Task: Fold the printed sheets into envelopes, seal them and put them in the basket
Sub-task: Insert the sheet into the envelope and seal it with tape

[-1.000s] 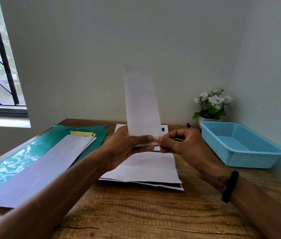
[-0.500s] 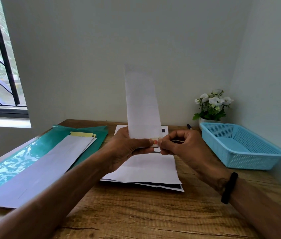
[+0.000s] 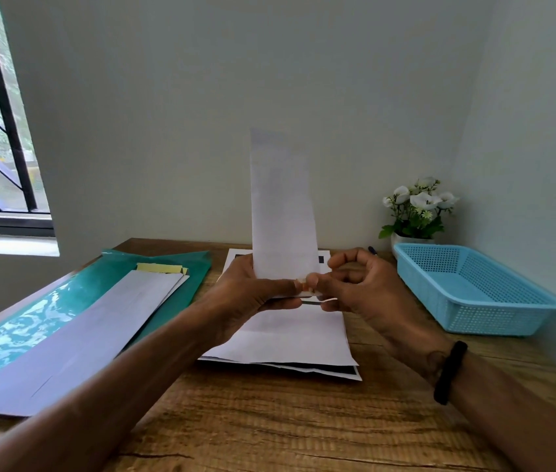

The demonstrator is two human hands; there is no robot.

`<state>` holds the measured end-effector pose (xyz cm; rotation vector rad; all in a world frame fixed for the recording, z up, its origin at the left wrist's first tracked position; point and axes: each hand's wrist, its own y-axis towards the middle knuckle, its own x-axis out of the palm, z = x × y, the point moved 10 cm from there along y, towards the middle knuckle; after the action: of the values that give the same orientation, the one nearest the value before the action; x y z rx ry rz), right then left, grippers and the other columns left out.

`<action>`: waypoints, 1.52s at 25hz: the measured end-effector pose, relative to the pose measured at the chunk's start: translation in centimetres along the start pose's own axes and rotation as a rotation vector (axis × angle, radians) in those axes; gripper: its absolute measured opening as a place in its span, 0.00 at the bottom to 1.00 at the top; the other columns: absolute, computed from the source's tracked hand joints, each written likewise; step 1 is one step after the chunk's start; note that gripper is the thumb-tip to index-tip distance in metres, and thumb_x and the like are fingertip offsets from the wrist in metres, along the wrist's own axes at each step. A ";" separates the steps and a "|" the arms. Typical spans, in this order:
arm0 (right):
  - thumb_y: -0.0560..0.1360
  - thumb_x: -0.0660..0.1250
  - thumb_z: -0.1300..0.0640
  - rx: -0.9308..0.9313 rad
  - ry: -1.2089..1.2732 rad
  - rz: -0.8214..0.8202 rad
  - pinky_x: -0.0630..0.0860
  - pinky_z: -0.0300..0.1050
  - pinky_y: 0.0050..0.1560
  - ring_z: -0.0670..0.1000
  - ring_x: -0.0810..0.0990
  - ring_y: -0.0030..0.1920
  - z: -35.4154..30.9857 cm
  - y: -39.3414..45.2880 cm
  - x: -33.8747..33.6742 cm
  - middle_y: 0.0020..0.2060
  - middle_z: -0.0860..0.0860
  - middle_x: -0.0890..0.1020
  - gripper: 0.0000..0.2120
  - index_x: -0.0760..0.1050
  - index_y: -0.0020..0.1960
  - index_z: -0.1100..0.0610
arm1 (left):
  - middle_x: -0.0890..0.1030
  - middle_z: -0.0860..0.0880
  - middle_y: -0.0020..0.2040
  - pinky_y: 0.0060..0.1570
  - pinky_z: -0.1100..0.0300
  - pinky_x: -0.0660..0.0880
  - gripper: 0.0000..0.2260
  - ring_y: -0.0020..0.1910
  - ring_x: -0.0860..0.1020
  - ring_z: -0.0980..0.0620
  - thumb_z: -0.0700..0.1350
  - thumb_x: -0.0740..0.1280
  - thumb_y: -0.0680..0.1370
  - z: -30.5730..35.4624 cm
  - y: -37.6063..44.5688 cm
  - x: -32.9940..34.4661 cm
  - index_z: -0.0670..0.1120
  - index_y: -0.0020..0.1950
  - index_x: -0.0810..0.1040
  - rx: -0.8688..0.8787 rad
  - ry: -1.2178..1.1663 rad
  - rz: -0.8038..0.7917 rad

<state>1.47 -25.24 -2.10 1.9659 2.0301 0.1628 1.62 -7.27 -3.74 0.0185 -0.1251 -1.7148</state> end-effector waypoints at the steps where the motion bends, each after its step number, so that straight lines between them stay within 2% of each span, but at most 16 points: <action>1: 0.69 0.82 0.57 0.014 0.043 0.003 0.87 0.51 0.43 0.56 0.90 0.43 0.2 0.1 0.0 0.45 0.58 0.89 0.23 0.77 0.59 0.59 | 0.80 0.43 0.61 0.53 0.50 0.85 0.23 0.56 0.84 0.43 0.34 0.78 0.72 0.0 0.0 0.1 0.46 0.64 0.76 0.003 0.004 -0.004; 5: 0.69 0.81 0.60 -0.043 0.046 0.006 0.87 0.49 0.42 0.54 0.90 0.42 0.0 0.3 -0.3 0.42 0.55 0.89 0.19 0.79 0.57 0.59 | 0.81 0.45 0.60 0.54 0.49 0.85 0.23 0.56 0.84 0.43 0.37 0.79 0.71 0.0 0.1 0.2 0.50 0.61 0.76 0.013 0.028 -0.002; 8: 0.70 0.80 0.63 -0.075 0.049 -0.006 0.87 0.48 0.43 0.54 0.90 0.43 -0.2 0.4 -0.2 0.41 0.55 0.90 0.15 0.81 0.54 0.59 | 0.82 0.44 0.61 0.56 0.45 0.84 0.28 0.57 0.84 0.42 0.40 0.80 0.71 -0.3 0.1 -0.2 0.46 0.68 0.75 0.019 0.034 0.040; 12: 0.71 0.79 0.66 -0.068 0.130 -0.015 0.87 0.50 0.44 0.58 0.90 0.44 -0.2 0.9 -0.2 0.42 0.57 0.90 0.12 0.82 0.53 0.61 | 0.84 0.43 0.60 0.57 0.43 0.83 0.29 0.55 0.86 0.41 0.39 0.81 0.69 0.0 0.2 -0.7 0.43 0.69 0.77 0.057 0.006 0.084; 15: 0.71 0.78 0.67 -0.065 0.167 -0.028 0.87 0.53 0.47 0.59 0.90 0.45 -0.1 1.0 -0.3 0.43 0.58 0.90 0.13 0.82 0.54 0.62 | 0.84 0.42 0.60 0.58 0.43 0.83 0.29 0.54 0.87 0.42 0.39 0.80 0.70 0.1 0.2 -0.8 0.43 0.69 0.76 0.062 -0.014 0.084; 19: 0.69 0.80 0.65 -0.049 0.166 -0.061 0.86 0.54 0.51 0.58 0.90 0.47 0.1 0.8 0.0 0.45 0.57 0.90 0.18 0.81 0.57 0.59 | 0.83 0.42 0.61 0.58 0.46 0.84 0.30 0.54 0.87 0.42 0.40 0.80 0.70 0.0 0.3 -1.1 0.43 0.70 0.76 0.066 -0.049 0.092; 25: 0.68 0.80 0.70 -0.014 0.168 -0.041 0.86 0.55 0.50 0.57 0.90 0.46 0.9 1.1 -0.3 0.44 0.58 0.89 0.16 0.82 0.53 0.62 | 0.84 0.45 0.58 0.57 0.47 0.84 0.25 0.57 0.84 0.44 0.37 0.82 0.67 0.0 0.4 -0.4 0.50 0.60 0.78 0.086 0.000 0.043; 29: 0.67 0.79 0.72 -0.017 0.178 -0.060 0.87 0.51 0.46 0.58 0.90 0.47 0.9 1.1 -0.1 0.44 0.59 0.89 0.15 0.83 0.52 0.64 | 0.83 0.42 0.61 0.53 0.50 0.85 0.32 0.57 0.84 0.41 0.35 0.82 0.66 -0.7 1.0 -1.1 0.43 0.68 0.76 0.023 -0.030 0.066; 33: 0.69 0.77 0.74 0.045 0.253 -0.057 0.88 0.51 0.44 0.60 0.89 0.47 1.6 1.3 0.1 0.46 0.62 0.88 0.14 0.81 0.52 0.67 | 0.83 0.40 0.59 0.48 0.53 0.86 0.29 0.55 0.85 0.42 0.30 0.80 0.68 -1.1 1.3 -1.3 0.40 0.67 0.76 -0.004 -0.041 0.056; 36: 0.69 0.77 0.73 0.055 0.236 -0.051 0.88 0.52 0.46 0.59 0.90 0.47 1.9 1.4 -0.1 0.46 0.62 0.89 0.13 0.81 0.52 0.67 | 0.81 0.40 0.63 0.56 0.46 0.84 0.26 0.59 0.83 0.39 0.30 0.77 0.71 -0.9 1.2 -1.3 0.42 0.66 0.75 -0.037 -0.078 0.031; 38: 0.70 0.78 0.71 0.042 0.165 -0.059 0.87 0.53 0.49 0.59 0.90 0.47 1.6 1.4 -0.4 0.46 0.61 0.89 0.13 0.81 0.53 0.66 | 0.83 0.43 0.63 0.60 0.42 0.82 0.25 0.61 0.82 0.40 0.38 0.77 0.73 0.7 1.3 -2.1 0.46 0.68 0.76 0.044 -0.101 0.040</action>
<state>3.26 -25.77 -3.19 1.9728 2.2088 0.2800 3.13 -5.33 -3.04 -0.0373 -0.2369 -1.6729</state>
